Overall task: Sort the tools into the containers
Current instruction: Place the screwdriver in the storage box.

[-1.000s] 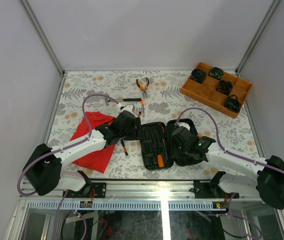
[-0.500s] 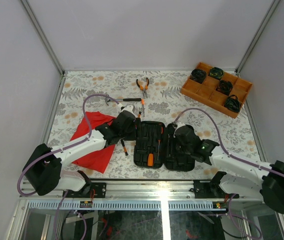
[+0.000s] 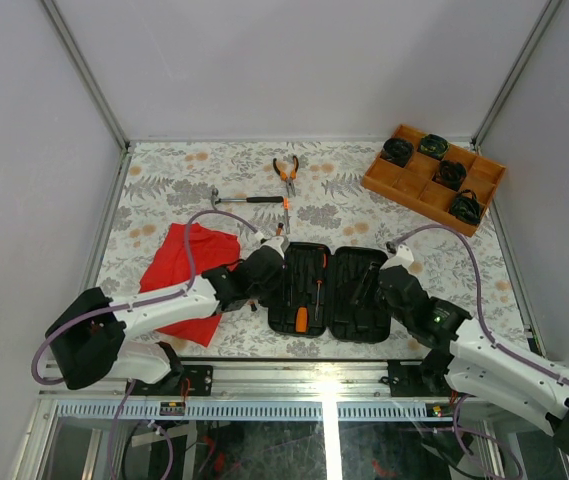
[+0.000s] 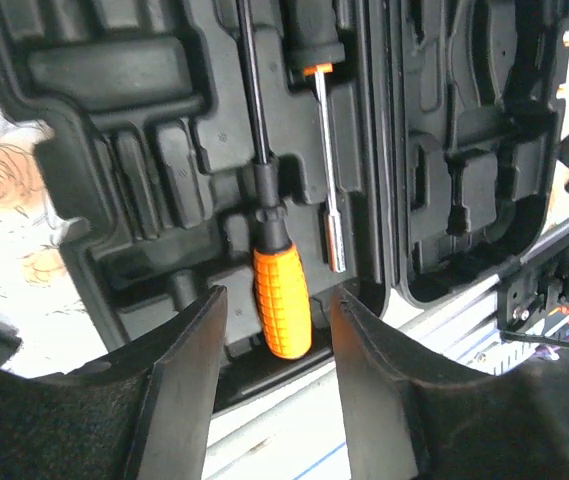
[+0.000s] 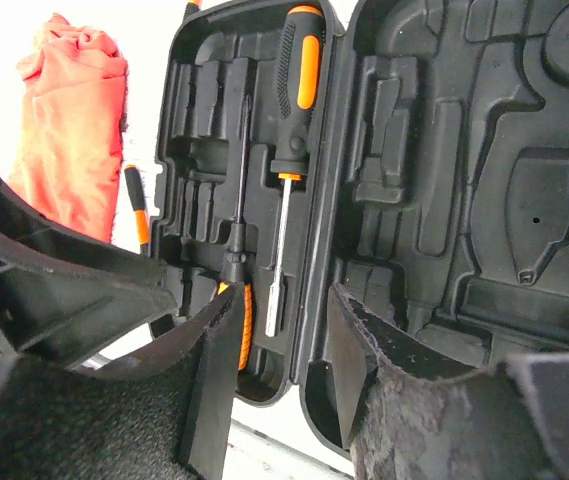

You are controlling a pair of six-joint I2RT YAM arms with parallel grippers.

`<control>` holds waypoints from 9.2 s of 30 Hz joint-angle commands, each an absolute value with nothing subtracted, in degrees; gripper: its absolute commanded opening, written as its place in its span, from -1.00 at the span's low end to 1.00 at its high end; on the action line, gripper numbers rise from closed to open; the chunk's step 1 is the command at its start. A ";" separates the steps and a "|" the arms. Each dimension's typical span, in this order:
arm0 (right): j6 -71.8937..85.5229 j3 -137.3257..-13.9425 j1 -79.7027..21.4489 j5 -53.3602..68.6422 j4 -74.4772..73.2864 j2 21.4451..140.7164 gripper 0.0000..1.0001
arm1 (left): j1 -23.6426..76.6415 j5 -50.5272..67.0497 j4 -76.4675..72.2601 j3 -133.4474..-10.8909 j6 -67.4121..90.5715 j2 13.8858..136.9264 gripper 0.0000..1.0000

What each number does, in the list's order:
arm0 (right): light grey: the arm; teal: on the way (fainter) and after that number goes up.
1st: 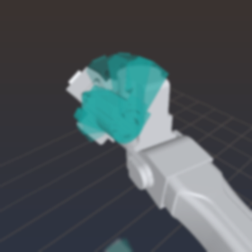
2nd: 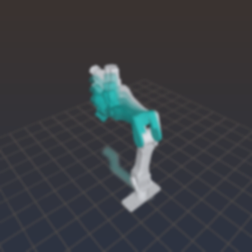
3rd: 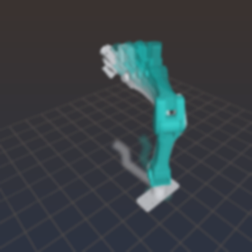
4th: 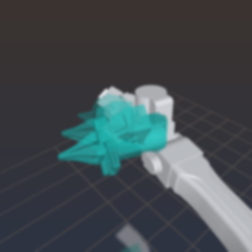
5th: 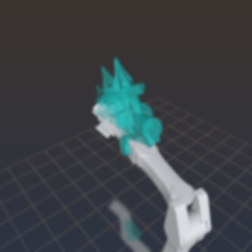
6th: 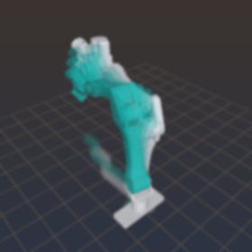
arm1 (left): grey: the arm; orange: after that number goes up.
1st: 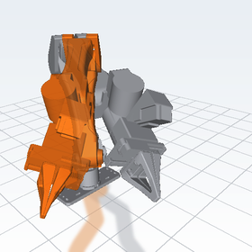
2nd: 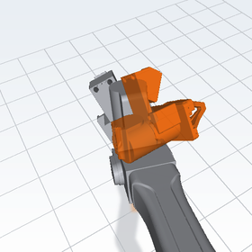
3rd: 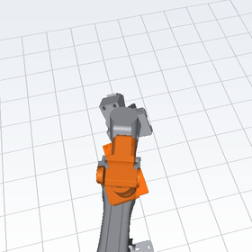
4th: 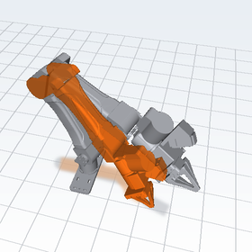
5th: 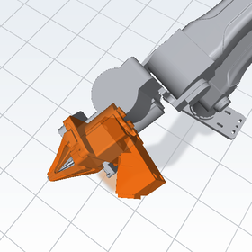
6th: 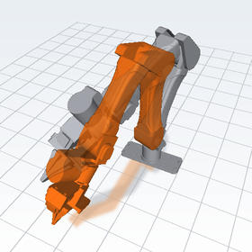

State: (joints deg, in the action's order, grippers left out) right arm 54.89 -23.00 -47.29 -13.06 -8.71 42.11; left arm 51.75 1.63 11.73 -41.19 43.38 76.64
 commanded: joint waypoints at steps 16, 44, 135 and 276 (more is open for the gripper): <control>51.83 -22.86 -47.19 1.40 -1.67 57.57 -0.12 | 56.60 0.31 10.65 -44.56 45.13 81.54 -0.25; 48.35 -29.44 -47.19 -0.19 -6.46 61.33 -0.17 | 58.31 -3.18 20.12 -46.38 44.13 82.23 -0.47; 44.09 -52.80 -38.36 5.43 0.28 91.75 -0.64 | 64.18 -12.08 21.88 -44.30 45.84 89.46 -0.80; 33.82 -59.02 -37.97 -2.79 -14.95 79.42 -0.32 | 65.73 -11.48 19.07 -46.43 45.18 79.59 -0.53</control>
State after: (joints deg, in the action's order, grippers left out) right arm 32.16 -64.38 -38.20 -0.23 -15.20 83.79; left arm 64.97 -12.05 19.53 -45.76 46.00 82.96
